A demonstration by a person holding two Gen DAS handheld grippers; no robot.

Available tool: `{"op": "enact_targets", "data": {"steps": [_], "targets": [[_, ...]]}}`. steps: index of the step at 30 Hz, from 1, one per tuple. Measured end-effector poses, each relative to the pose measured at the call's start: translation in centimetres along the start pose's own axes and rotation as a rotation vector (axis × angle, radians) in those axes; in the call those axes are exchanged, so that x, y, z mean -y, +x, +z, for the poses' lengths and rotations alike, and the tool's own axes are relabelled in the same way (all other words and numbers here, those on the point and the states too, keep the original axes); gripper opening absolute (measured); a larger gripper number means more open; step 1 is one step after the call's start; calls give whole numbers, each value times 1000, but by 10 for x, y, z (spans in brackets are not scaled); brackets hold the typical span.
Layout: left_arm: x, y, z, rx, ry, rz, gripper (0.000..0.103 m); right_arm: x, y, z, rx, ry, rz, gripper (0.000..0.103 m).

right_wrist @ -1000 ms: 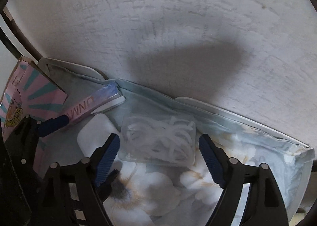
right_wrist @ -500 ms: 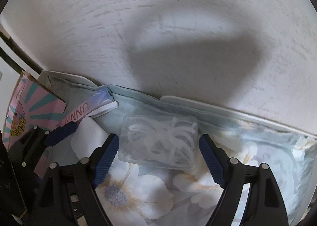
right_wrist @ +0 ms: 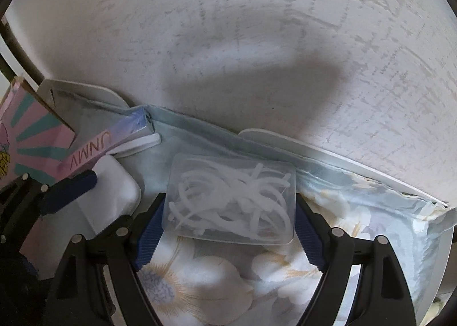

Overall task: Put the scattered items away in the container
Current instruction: 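Grasp the white square case with left tool while right tool grasps clear bag of bands, then lift the white case and clear bag and carry them over the box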

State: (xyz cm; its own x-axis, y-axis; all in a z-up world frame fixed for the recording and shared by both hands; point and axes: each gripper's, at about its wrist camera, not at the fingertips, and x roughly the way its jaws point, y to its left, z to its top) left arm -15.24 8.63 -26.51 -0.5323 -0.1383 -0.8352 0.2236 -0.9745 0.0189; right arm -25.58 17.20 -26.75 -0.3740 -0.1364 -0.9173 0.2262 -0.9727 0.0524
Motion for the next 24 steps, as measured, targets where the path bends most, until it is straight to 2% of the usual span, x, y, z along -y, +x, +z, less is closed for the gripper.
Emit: {"op": "enact_targets", "data": {"steps": [3,10,11,12,14,24], "targets": [[-14,6,-7,-42,-87,-48,81,2,-3,-6,7,-3,-4,79],[-14,-1,-9,-43,-108,-60,81,6,-11,-20,20,-8,-4,79],[-14,-3,-10,-40,-113,-61,80,7,-13,-22,21,-6,-4,79],[-14,-4,-10,-39,-114,-55,71,8,-14,-24,22,-4,-3,79],[-13,-8,-11,-35,-107,-33,59,9,-16,-27,24,-3,-2,79],[-7,-27,-22,-36,-117,-26,59,11,-32,-39,45,7,-3,78]]}}
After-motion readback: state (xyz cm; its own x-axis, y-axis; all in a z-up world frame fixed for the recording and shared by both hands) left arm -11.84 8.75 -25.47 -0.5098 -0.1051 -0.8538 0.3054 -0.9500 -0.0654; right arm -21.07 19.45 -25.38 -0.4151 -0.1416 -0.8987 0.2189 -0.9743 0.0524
